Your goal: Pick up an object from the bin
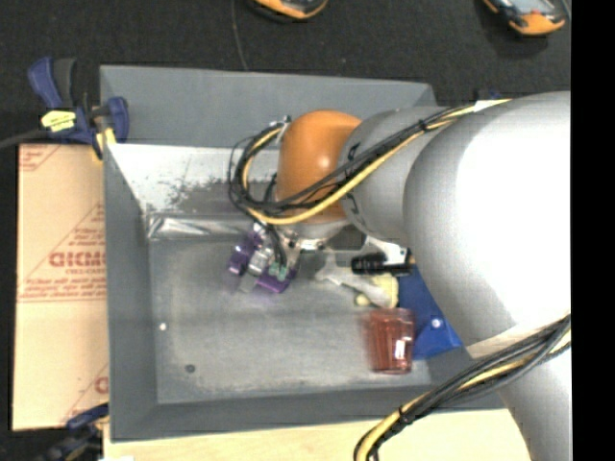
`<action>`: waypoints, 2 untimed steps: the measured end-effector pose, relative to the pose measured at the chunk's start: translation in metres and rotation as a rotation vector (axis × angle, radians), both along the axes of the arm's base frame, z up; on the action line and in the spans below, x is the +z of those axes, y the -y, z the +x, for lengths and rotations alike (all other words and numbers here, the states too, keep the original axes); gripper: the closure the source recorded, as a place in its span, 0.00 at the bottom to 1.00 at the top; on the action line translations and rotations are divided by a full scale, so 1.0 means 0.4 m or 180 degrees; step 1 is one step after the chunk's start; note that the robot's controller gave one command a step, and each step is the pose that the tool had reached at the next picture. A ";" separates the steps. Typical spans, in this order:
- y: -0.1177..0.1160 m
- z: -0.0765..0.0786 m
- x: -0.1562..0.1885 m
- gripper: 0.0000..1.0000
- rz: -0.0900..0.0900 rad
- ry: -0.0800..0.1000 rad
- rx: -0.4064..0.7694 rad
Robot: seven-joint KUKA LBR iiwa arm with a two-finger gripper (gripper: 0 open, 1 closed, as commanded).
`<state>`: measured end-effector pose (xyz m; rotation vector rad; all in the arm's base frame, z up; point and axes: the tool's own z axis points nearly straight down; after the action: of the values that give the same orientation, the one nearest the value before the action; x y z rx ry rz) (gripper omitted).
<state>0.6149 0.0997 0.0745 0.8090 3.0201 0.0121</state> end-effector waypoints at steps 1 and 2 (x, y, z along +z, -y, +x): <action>-0.001 0.000 0.000 1.00 0.0002 0.0000 -0.0001; 0.017 0.003 0.222 1.00 -0.0002 -0.0007 0.0095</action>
Offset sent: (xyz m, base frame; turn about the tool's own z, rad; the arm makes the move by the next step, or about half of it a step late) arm 0.0027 -0.0095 0.1192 -0.0406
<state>0.6162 0.0927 0.1634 0.7641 3.0338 0.0107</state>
